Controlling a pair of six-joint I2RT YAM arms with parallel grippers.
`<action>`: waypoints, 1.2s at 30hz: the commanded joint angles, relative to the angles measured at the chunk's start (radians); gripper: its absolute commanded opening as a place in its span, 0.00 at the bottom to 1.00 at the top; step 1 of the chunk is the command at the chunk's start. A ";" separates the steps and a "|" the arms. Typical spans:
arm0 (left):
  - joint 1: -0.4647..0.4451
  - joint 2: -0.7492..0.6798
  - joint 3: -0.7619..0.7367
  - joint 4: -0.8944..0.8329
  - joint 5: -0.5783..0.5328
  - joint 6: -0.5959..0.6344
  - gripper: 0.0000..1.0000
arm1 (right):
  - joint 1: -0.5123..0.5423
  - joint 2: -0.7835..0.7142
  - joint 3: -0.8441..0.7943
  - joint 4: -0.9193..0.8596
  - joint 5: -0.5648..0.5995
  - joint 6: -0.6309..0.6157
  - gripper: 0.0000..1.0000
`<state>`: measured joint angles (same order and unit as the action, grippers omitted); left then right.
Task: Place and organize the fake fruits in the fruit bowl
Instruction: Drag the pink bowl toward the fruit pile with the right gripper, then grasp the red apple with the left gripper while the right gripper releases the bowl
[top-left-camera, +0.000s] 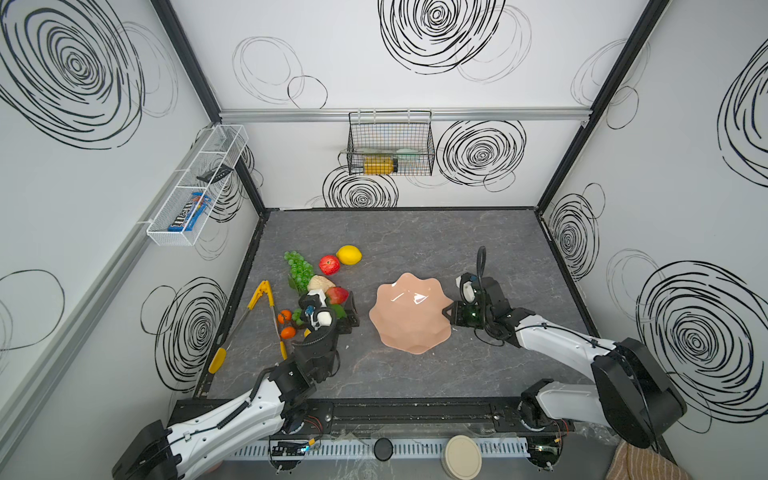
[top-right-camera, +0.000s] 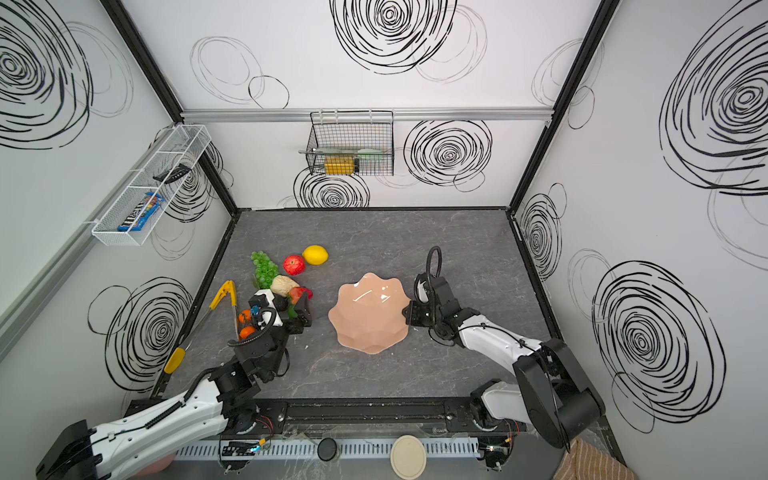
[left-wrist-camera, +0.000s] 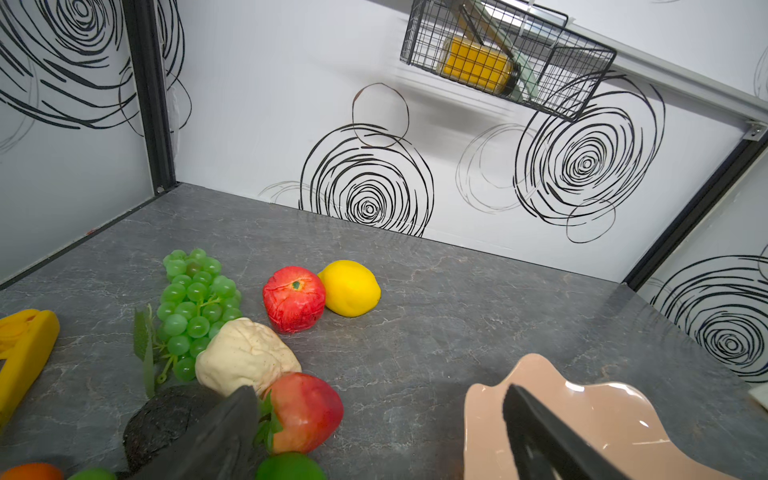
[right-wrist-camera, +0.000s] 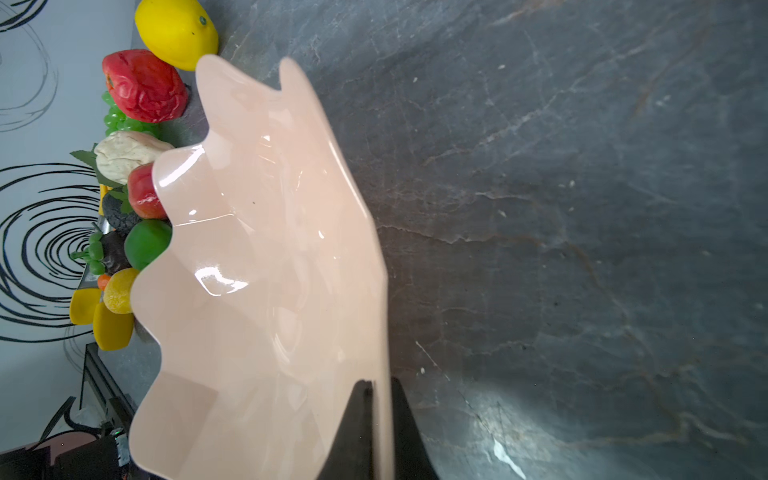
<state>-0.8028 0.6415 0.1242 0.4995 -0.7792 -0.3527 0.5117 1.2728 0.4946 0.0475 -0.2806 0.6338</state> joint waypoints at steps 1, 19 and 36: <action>0.007 0.010 -0.004 0.019 -0.022 -0.022 0.96 | 0.013 -0.030 -0.036 0.007 0.028 0.022 0.14; 0.058 -0.080 0.019 -0.074 -0.013 -0.037 0.96 | 0.009 -0.405 -0.016 -0.105 0.317 -0.089 0.67; 0.316 0.743 0.780 -0.576 0.171 -0.118 0.96 | 0.001 -0.878 -0.439 0.177 0.303 -0.140 0.74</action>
<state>-0.5724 1.3212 0.8230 0.0685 -0.6617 -0.4496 0.5167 0.4427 0.0578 0.1474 0.0422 0.5247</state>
